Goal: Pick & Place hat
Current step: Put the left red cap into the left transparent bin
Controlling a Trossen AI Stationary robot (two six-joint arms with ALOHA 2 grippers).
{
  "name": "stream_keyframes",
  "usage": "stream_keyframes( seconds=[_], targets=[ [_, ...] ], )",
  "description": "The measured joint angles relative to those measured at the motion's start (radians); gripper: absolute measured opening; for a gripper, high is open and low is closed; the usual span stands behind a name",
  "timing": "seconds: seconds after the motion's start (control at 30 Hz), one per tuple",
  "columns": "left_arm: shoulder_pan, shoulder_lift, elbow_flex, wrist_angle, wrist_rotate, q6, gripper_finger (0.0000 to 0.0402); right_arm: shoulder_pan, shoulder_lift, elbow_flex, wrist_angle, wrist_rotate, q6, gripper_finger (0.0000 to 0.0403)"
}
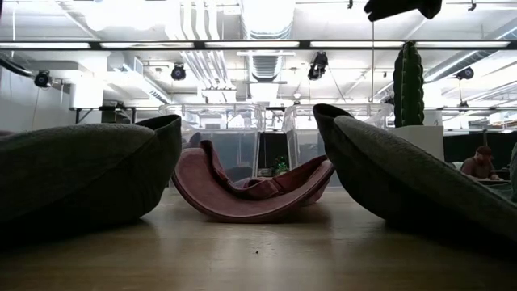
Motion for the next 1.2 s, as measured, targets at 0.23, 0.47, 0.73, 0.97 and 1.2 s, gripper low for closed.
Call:
stream_keyframes(
  seconds=[0.23,0.47,0.73,0.97,1.2],
  targets=[
    [0.000,0.000,-0.010,0.065,-0.045,0.000,0.0135,0.004,0.000,0.000,0.026,0.000,0.000,0.0130],
    [0.000,0.000,-0.011,0.102,-0.120,0.003,0.0135,0.004,0.000,0.000,0.049,0.000,0.000,0.0121],
    [0.000,0.000,-0.011,0.141,-0.239,0.031,0.0135,0.004,0.001,0.000,0.052,0.000,0.000,0.0112],
    [0.000,0.000,-0.033,0.142,-0.258,0.036,0.0135,0.004,0.001,0.000,0.052,0.000,0.000,0.0116],
    [0.000,0.000,-0.042,0.143,-0.260,0.057,0.0135,0.004,0.001,0.000,0.052,0.000,0.000,0.0124]
  ],
)
